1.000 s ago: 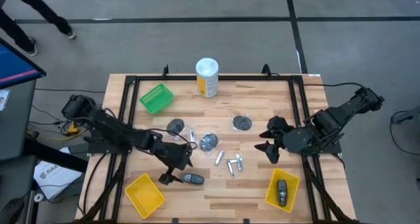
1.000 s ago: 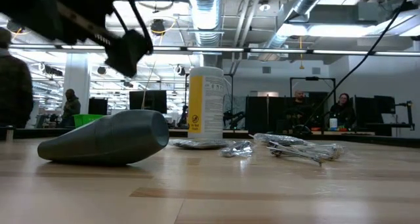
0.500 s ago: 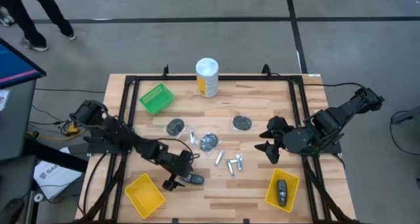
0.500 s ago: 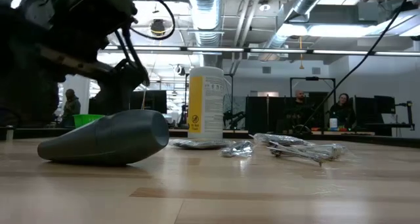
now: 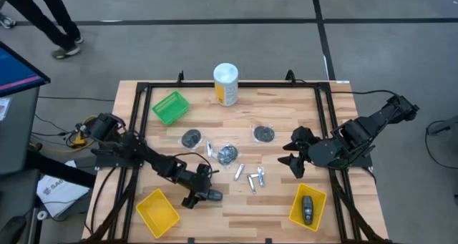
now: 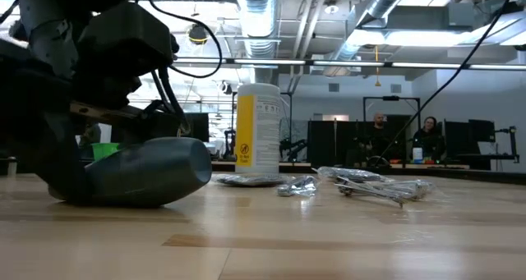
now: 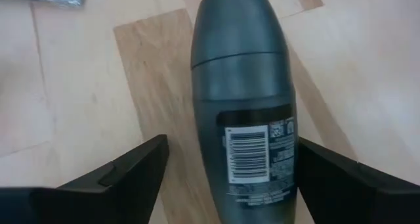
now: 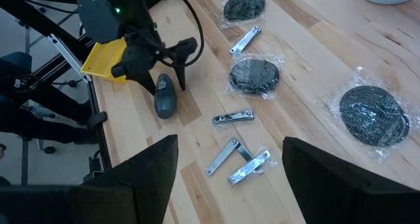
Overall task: Pick & Place Travel size toiletries
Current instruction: Put the gray deodorant into the right yellow bin
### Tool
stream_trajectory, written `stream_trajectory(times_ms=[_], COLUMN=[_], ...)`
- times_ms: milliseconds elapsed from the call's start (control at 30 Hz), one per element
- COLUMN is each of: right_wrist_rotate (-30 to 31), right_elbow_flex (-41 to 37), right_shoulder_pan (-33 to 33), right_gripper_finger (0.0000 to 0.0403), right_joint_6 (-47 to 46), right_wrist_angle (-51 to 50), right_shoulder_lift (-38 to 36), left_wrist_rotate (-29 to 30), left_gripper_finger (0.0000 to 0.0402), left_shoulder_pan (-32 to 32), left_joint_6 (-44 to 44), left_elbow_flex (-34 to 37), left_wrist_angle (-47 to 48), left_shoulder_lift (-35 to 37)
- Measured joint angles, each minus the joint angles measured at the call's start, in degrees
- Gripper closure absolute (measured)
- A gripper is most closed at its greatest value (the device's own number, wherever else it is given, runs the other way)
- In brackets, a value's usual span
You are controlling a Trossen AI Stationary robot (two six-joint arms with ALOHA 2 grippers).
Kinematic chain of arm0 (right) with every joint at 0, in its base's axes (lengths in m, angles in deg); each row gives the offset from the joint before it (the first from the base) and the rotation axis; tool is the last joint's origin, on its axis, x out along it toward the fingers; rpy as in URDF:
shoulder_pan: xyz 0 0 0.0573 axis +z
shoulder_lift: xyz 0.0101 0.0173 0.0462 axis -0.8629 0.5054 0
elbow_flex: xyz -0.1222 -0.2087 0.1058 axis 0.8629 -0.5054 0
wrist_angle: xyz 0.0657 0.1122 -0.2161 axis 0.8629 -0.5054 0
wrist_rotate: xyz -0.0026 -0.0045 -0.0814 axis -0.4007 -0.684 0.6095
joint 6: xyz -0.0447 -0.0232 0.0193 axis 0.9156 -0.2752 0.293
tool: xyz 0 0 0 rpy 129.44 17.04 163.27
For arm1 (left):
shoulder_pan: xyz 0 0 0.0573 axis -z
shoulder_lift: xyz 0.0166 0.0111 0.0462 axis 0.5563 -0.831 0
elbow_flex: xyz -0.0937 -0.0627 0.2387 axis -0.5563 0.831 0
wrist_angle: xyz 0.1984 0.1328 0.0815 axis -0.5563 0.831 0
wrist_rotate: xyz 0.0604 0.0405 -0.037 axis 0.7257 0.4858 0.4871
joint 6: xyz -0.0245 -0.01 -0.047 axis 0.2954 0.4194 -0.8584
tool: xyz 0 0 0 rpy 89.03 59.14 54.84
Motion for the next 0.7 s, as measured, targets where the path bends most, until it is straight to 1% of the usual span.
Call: stream_trajectory(times_ms=[67, 167, 433, 600, 700], right_wrist_rotate=[0.00, -0.02, -0.02, -0.02, 0.00], right_elbow_flex=[0.00, 0.00, 0.00, 0.00, 0.00], right_shoulder_pan=[0.00, 0.02, 0.02, 0.02, 0.02], right_gripper_finger=[0.0143, 0.0143, 0.0143, 0.0143, 0.0143], right_joint_6=[0.00, -0.02, 0.00, 0.02, 0.23], right_wrist_angle=[0.00, 0.02, 0.02, 0.02, 0.02], right_shoulder_lift=[0.00, 0.00, 0.09, 0.09, 0.09], left_wrist_rotate=[2.36, 4.38, 6.72, 7.33, 7.78], left_gripper_finger=[0.0109, 0.0130, 0.0220, 0.0223, 0.0218], left_shoulder_pan=[0.51, 1.08, 1.91, 1.91, 1.91], left_joint_6=[0.17, 0.04, -0.35, -0.59, -0.63], left_elbow_flex=[0.47, 0.75, 0.87, 0.96, 1.02], left_wrist_angle=[-0.44, -0.74, -1.29, -2.18, -2.16], left_shoulder_lift=[-0.09, 0.11, 0.09, -0.02, 0.49])
